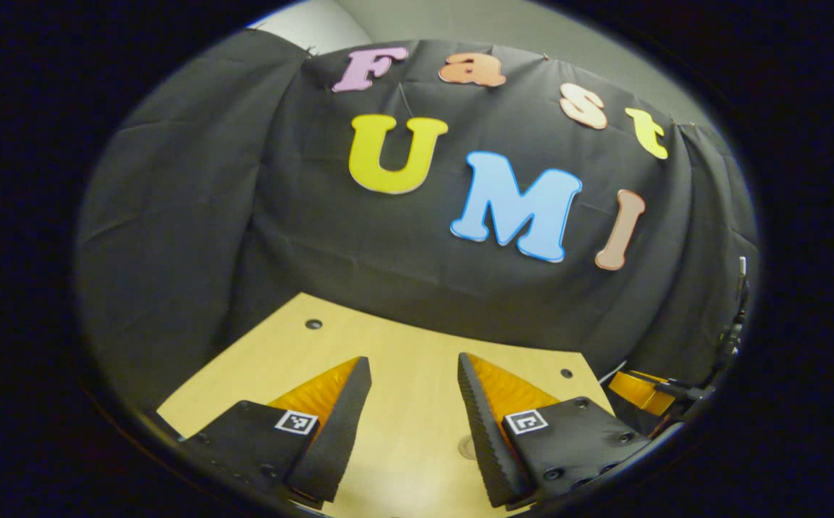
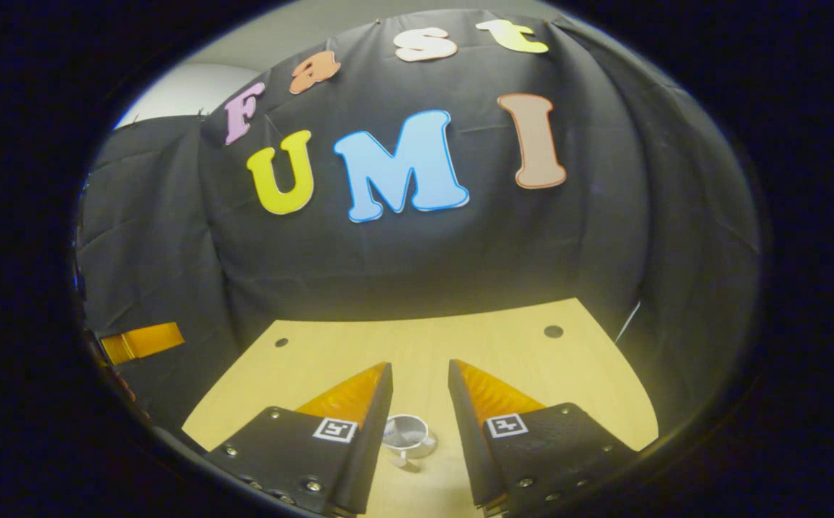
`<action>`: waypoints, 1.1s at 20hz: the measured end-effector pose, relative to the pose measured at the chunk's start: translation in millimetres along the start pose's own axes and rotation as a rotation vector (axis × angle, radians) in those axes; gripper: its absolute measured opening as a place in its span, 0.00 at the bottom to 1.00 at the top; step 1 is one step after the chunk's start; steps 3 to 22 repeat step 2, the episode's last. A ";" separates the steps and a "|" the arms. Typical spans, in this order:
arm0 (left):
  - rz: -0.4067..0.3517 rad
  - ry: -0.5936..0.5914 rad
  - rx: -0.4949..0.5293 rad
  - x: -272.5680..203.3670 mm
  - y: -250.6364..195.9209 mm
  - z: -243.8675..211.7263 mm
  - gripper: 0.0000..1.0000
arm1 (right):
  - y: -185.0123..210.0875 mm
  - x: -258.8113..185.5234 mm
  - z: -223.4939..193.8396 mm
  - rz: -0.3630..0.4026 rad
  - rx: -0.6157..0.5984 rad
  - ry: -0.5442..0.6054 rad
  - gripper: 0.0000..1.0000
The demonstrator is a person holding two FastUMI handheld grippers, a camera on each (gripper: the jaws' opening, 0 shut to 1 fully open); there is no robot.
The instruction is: Put the toothbrush and toothpaste on the desktop into the cup, then pick up the cup and place it on the coaster on the desktop.
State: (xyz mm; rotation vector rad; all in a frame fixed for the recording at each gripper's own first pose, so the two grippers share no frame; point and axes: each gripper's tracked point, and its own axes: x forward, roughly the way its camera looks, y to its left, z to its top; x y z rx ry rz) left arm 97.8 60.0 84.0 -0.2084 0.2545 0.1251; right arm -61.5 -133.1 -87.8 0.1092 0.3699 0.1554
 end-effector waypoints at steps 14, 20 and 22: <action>0.027 -0.072 -0.003 -14.2 11.7 23.2 0.75 | 11.2 -4.9 23.6 0.009 -0.015 -0.065 0.51; 0.027 -0.072 -0.003 -14.2 11.7 23.2 0.75 | 11.2 -4.9 23.6 0.009 -0.015 -0.065 0.51; 0.027 -0.072 -0.003 -14.2 11.7 23.2 0.75 | 11.2 -4.9 23.6 0.009 -0.015 -0.065 0.51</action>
